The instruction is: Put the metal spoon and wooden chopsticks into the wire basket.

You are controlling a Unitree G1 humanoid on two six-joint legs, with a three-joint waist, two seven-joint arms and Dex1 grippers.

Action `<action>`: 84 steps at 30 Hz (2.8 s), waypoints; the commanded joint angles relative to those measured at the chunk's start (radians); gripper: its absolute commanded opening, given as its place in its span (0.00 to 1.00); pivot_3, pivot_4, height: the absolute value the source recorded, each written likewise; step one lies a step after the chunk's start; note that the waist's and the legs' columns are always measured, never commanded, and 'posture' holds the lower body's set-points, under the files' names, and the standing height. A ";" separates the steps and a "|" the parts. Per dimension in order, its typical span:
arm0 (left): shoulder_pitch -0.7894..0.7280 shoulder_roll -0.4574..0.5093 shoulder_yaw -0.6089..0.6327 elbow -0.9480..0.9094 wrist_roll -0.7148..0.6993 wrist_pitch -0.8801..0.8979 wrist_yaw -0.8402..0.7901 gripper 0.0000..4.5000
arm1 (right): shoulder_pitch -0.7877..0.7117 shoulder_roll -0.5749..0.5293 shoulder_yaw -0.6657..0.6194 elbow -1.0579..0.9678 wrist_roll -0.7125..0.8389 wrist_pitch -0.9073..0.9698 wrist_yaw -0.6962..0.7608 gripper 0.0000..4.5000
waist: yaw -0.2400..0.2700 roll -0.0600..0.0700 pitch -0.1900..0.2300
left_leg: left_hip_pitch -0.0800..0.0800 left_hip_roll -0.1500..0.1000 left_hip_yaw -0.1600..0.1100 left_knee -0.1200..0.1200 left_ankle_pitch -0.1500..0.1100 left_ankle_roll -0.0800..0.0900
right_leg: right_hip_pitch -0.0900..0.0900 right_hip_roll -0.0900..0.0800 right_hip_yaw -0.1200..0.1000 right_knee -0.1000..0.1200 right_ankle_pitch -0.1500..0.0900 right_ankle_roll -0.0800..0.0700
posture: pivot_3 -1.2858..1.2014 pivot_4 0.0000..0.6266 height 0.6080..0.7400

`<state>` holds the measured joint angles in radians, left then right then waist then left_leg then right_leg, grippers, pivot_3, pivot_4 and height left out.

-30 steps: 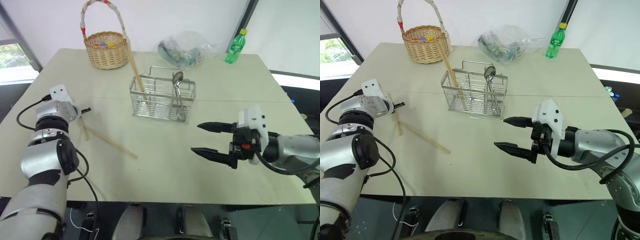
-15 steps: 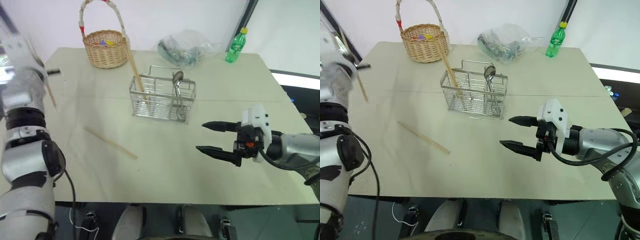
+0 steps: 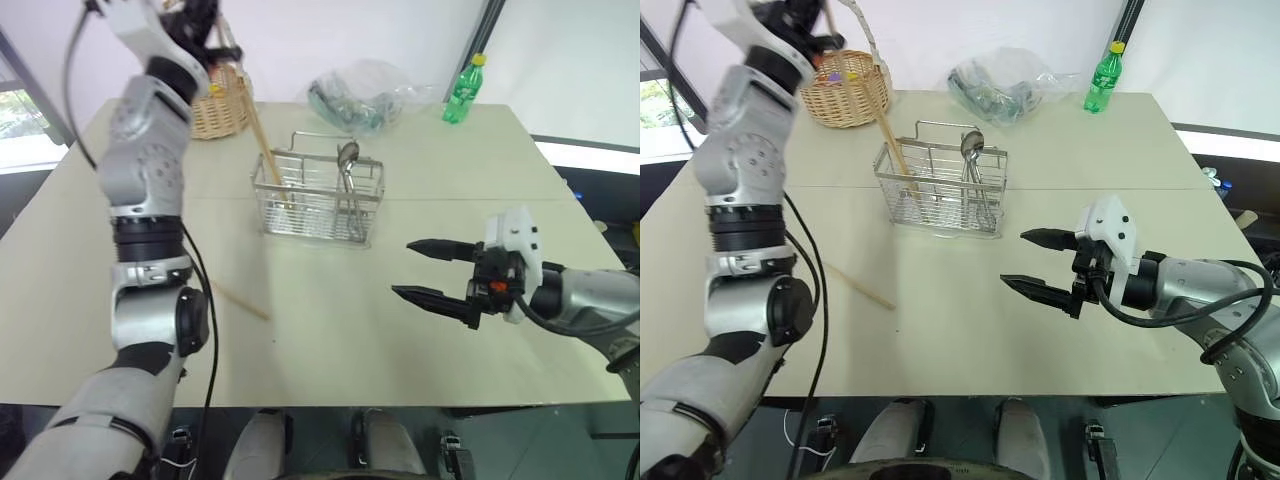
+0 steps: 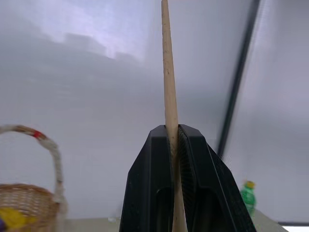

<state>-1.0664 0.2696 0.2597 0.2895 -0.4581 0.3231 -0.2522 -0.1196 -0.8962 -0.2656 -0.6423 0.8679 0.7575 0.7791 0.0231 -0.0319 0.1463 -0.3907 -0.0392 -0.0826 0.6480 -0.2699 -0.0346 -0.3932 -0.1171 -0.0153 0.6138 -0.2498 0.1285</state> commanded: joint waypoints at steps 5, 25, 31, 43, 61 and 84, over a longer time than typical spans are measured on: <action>0.042 -0.036 -0.039 -0.037 0.022 -0.059 -0.047 0.01 | -0.036 0.032 -0.092 0.005 0.023 -0.002 -0.105 0.86 | -0.007 0.000 0.000 | 0.000 0.000 0.000 0.002 0.000 0.000 | 0.002 -0.001 0.000 0.000 0.000 0.000 | 0.52 0.24 0.44; 0.183 -0.140 -0.092 0.006 0.095 -0.204 -0.087 0.72 | -0.025 0.023 -0.125 -0.006 0.072 0.018 -0.188 0.86 | -0.008 0.000 0.000 | 0.000 0.000 -0.001 0.001 0.000 0.001 | 0.002 -0.001 0.000 -0.001 0.000 0.000 | 0.52 0.24 0.44; 0.207 -0.138 -0.079 -0.079 0.076 -0.138 -0.047 0.99 | -0.045 0.023 -0.106 0.014 0.062 0.012 -0.178 0.86 | -0.008 0.000 0.000 | 0.000 0.000 -0.001 0.001 0.000 0.001 | 0.002 -0.001 0.000 -0.001 0.000 0.000 | 0.52 0.24 0.44; 0.133 0.047 0.031 -0.389 -0.029 0.517 0.232 0.99 | -0.114 0.037 -0.033 0.071 0.013 -0.012 -0.138 0.86 | -0.010 0.000 0.000 | 0.000 0.000 -0.002 0.001 0.000 0.001 | 0.002 0.001 -0.001 0.000 0.000 0.000 | 0.52 0.24 0.44; 0.099 -0.287 0.612 -0.534 0.341 1.291 0.842 0.99 | -0.029 -0.049 0.018 0.045 -0.031 -0.068 0.156 0.86 | -0.010 -0.007 0.002 | 0.002 -0.001 -0.002 0.000 0.000 -0.007 | 0.003 0.001 -0.001 0.001 -0.001 0.001 | 0.52 0.24 0.44; 0.129 -0.263 0.579 -0.281 0.465 1.254 0.693 0.05 | 0.035 0.020 -0.016 -0.043 0.038 -0.029 -0.003 0.86 | 0.021 -0.001 -0.002 | 0.002 -0.001 -0.002 0.001 0.000 -0.007 | 0.004 -0.001 -0.003 0.001 -0.001 0.001 | 0.52 0.24 0.44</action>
<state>-0.9217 0.0224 0.8392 -0.0171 0.0074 1.5797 0.4599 -0.0816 -0.8804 -0.2474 -0.6481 0.8842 0.7343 0.7833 0.0444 -0.0329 0.1447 -0.3889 -0.0405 -0.0844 0.6488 -0.2699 -0.0421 -0.3893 -0.1181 -0.0181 0.6144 -0.2503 0.1295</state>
